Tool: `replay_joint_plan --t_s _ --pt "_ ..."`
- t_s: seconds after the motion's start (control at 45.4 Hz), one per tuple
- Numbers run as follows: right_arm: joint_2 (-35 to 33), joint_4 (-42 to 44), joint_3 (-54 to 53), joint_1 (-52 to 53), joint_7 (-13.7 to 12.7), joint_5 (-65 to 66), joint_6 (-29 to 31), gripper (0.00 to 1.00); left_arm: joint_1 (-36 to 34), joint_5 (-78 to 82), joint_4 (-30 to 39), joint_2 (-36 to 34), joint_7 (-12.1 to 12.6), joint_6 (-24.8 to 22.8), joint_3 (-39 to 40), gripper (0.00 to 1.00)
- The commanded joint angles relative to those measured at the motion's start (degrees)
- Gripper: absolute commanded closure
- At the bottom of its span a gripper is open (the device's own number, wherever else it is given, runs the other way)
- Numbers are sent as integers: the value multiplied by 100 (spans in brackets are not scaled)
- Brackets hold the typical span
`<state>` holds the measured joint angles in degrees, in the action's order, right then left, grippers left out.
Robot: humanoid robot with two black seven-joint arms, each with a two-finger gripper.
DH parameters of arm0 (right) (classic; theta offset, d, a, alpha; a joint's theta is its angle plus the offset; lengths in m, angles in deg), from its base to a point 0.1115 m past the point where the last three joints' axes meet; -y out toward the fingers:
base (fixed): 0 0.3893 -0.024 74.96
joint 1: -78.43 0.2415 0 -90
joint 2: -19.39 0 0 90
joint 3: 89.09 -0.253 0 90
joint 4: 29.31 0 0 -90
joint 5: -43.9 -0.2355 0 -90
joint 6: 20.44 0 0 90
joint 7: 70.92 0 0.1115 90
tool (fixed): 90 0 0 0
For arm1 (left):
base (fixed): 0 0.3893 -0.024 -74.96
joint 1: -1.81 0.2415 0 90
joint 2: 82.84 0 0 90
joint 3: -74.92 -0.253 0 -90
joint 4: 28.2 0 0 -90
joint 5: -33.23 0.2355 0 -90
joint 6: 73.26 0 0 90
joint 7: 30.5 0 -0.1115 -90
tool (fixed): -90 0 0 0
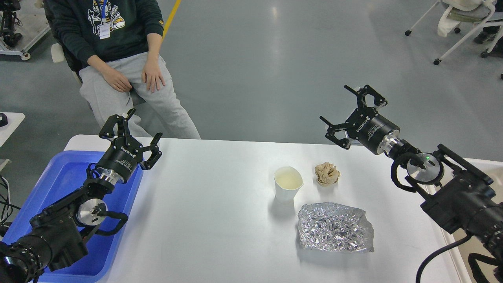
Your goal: Tidy desktop
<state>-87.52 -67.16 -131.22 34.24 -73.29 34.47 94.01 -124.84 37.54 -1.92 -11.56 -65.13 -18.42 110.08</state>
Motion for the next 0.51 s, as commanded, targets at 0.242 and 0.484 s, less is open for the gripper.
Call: replay_joint_plan --t_s 0.242,0.484 --pt "214 5 11 15 0 99 -28 0 0 0 0 0 0 0 0 0" --pt "223 6 3 -55 0 363 -80 0 0 0 0 0 0 0 0 0"
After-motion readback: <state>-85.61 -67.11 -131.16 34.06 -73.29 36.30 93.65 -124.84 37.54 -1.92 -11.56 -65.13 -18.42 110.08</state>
